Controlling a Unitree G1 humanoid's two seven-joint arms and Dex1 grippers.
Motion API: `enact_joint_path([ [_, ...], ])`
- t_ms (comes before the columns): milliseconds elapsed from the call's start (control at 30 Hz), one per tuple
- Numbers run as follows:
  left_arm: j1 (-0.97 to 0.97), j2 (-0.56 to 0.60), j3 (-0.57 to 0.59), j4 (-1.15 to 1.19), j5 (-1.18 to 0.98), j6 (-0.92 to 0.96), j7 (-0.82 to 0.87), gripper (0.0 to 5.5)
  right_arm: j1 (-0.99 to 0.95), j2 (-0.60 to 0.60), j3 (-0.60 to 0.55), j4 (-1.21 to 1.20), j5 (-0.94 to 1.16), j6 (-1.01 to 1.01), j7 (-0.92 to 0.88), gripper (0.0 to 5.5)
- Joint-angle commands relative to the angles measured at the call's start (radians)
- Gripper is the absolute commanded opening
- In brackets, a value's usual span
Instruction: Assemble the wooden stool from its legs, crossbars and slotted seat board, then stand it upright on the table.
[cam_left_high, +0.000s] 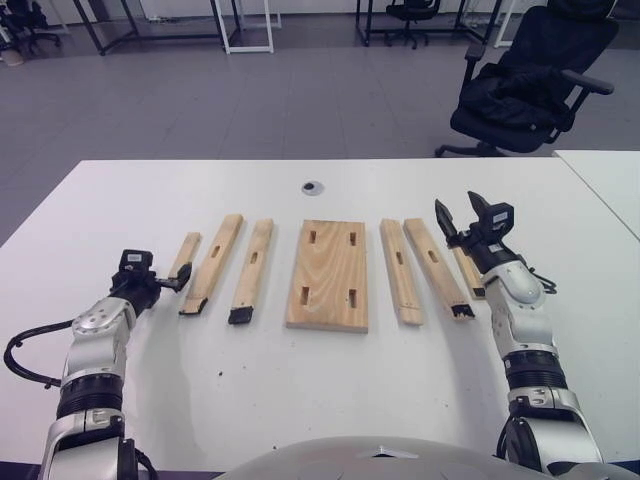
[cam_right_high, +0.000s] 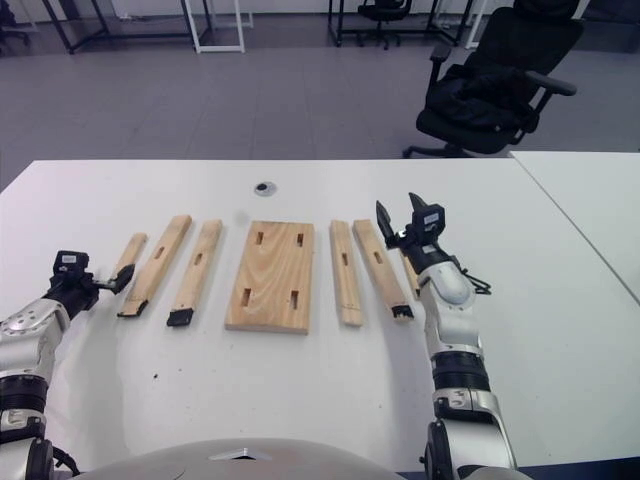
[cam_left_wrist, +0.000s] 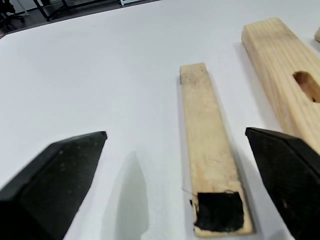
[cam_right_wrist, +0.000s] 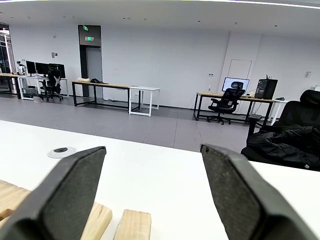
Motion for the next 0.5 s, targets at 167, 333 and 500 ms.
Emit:
enact_joint_path([
  [167,0.022,0.007,-0.006,-0.025,-0.002,0.127,0.018,4.15,0.003,0.000,-0.002,0.010,-0.011,0.009,-0.006,3.53],
  [333,0.022,0.027,-0.012,-0.016,0.025,0.107,0.028,3.27,0.007,0.006,0.003,0.007,-0.016,0.009,-0.015,3.53],
  [500,0.026,0.044,-0.032,-0.010,0.017,0.120,-0.027,2.36,0.004,0.011,0.005,0.009,-0.024,0.009,-0.020,3.53],
])
